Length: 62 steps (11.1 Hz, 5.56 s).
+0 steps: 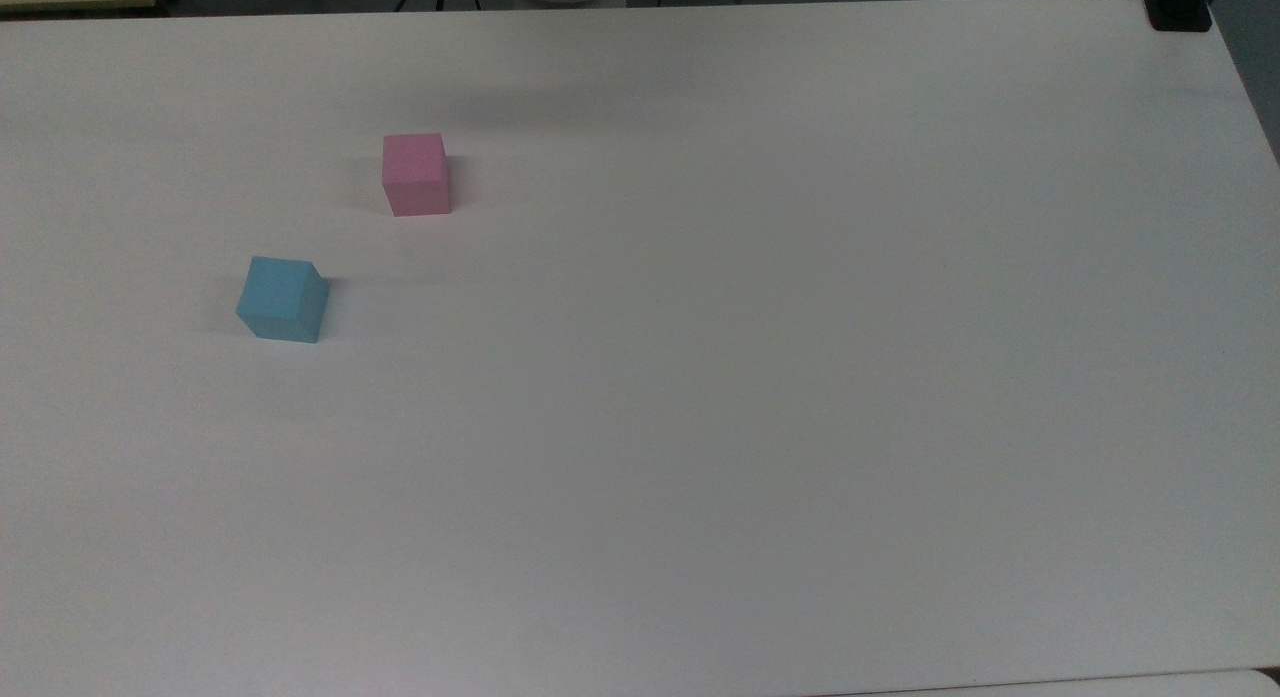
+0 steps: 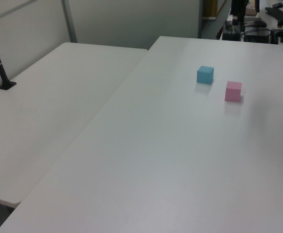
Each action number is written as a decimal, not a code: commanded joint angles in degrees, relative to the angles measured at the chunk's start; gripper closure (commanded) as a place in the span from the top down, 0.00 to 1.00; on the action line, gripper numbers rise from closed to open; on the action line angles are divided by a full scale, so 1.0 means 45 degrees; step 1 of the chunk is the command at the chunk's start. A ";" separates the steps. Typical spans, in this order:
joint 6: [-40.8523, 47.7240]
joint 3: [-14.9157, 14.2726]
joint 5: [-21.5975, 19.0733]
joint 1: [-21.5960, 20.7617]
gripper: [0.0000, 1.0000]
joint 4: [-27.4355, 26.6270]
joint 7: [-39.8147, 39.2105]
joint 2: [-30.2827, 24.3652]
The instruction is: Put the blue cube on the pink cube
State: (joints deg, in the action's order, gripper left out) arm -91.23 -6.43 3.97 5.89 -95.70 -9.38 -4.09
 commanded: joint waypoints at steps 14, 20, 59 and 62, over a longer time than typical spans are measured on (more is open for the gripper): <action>-0.9940 0.0315 -0.0256 0.1758 1.00 -0.1506 0.0580 0.5869; -0.9805 0.0551 -0.0022 0.1778 0.43 -0.1486 0.0601 0.5795; 0.0704 0.0453 -0.1116 0.0782 1.00 -0.0041 0.1637 -0.0808; 0.0413 0.0492 -0.0901 0.0743 1.00 0.0212 -0.0018 -0.0674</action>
State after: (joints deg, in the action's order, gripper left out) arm -89.43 -3.73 -0.11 9.99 -95.82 -4.08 -7.38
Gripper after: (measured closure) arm 0.000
